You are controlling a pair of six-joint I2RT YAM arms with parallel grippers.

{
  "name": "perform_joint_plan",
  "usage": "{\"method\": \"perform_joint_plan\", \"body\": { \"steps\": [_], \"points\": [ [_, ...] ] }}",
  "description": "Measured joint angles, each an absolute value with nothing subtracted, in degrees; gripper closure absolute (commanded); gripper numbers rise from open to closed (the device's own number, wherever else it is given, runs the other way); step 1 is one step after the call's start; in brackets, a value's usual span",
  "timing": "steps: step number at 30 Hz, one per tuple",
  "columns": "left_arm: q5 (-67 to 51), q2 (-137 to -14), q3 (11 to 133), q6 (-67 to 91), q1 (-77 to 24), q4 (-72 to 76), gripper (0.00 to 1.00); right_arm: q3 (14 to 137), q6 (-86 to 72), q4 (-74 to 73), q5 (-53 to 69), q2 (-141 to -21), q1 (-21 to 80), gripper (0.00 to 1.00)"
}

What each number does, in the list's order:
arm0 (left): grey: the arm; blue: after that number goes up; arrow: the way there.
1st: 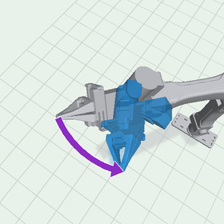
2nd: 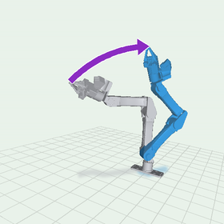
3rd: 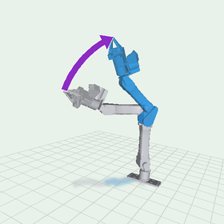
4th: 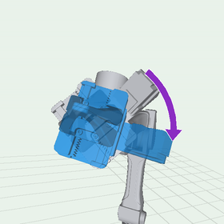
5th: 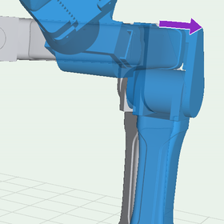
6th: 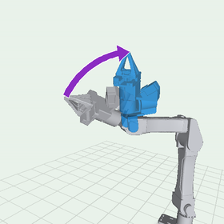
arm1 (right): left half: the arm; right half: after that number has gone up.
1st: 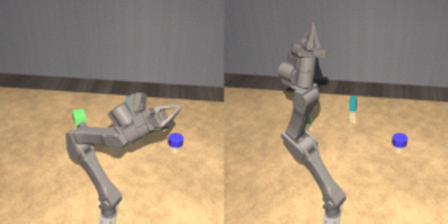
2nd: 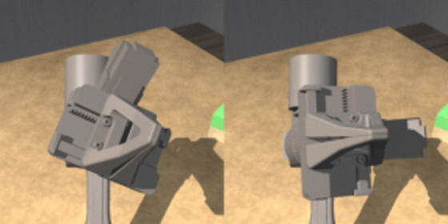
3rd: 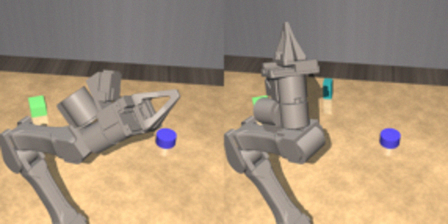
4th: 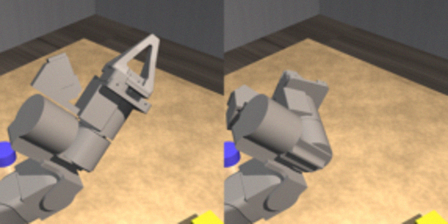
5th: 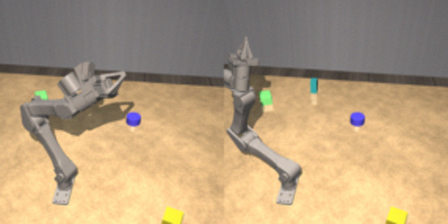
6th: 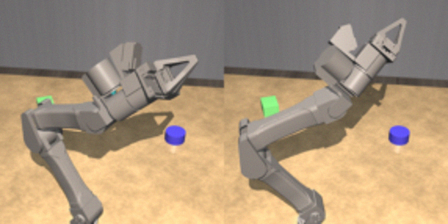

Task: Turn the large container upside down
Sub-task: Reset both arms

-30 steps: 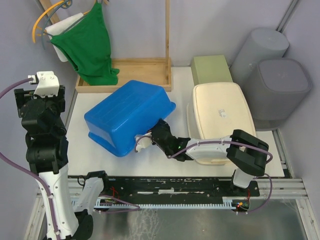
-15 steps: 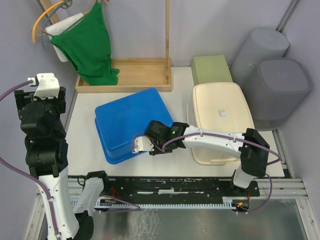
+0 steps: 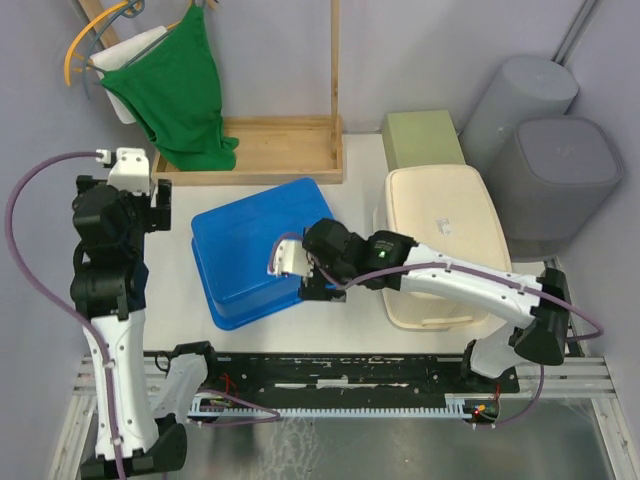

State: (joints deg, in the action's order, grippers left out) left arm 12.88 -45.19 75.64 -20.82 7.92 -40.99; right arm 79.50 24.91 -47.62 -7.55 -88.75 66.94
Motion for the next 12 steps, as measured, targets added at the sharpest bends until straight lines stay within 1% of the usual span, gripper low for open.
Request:
{"method": "perform_joint_plan", "body": {
  "steps": [4, 7, 10, 12],
  "points": [
    [8.73, -50.98, 73.49, -16.14, 7.92, -41.54, 0.01, 86.87, 22.81, -44.56, -13.78, -85.38, 63.53, 0.0],
    [6.96, -54.59, 73.49, -12.95, 7.92, -41.21, 0.01, 92.14, 20.58, -43.35, -15.07, -82.5, 57.56, 0.0],
    [5.17, -54.59, 73.56, -10.72, 7.92, -40.01, 0.01, 92.53, 18.94, -42.02, -16.8, -78.15, 51.48, 0.01],
    [4.36, -54.06, 73.56, -9.76, 7.99, -38.83, 0.01, 91.11, 18.39, -40.4, -18.76, -75.61, 49.21, 0.01]
  ]
}}
